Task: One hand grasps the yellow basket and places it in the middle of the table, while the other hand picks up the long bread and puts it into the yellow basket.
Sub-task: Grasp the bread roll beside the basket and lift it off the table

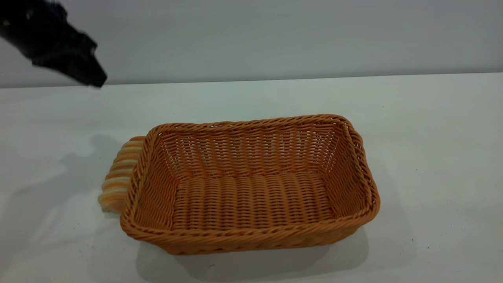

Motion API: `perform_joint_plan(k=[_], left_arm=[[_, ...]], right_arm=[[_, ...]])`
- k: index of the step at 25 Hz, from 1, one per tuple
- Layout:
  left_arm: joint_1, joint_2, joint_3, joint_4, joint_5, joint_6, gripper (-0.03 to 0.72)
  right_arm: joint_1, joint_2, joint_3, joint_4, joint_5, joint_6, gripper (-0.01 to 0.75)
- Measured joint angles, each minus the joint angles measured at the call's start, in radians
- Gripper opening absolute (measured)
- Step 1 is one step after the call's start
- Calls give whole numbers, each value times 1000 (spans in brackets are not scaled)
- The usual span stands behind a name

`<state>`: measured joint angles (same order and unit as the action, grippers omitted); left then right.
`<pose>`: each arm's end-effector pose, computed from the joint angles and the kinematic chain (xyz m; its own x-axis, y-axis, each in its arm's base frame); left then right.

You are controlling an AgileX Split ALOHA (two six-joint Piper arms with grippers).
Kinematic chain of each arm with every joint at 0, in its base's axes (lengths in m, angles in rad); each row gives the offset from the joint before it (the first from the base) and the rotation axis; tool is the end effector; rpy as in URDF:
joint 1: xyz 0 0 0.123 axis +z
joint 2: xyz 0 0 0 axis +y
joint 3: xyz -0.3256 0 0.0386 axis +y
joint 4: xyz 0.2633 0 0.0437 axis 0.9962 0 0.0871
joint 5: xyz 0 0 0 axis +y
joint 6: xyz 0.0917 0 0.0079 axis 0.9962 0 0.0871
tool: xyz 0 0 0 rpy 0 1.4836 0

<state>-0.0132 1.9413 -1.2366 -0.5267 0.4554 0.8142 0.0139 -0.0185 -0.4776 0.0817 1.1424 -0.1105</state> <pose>0.4295 -0.0261 0.1988 -0.7621 0.3288 -0.5577 0.4000 0.9165 -0.0062 -0.0378 0.0063 0.2706 -0.5219 -0.0835 -0.8489 -0.1171 0.9928 -0.0257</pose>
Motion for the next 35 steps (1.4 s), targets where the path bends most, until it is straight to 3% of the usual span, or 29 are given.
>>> perform_joint_plan(k=[6, 10, 22, 35], left_arm=[[0, 83, -1, 57, -6, -73, 364], [0, 143, -1, 35, -25, -73, 395], [0, 199, -32, -239, -63, 186, 395], [0, 286, -35, -199, -53, 163, 390]], right_arm=[[0, 0, 2, 0, 0, 1, 368], [0, -1, 2, 0, -1, 1, 368], [0, -2, 5, 1, -2, 1, 364], [0, -2, 5, 1, -2, 8, 362]])
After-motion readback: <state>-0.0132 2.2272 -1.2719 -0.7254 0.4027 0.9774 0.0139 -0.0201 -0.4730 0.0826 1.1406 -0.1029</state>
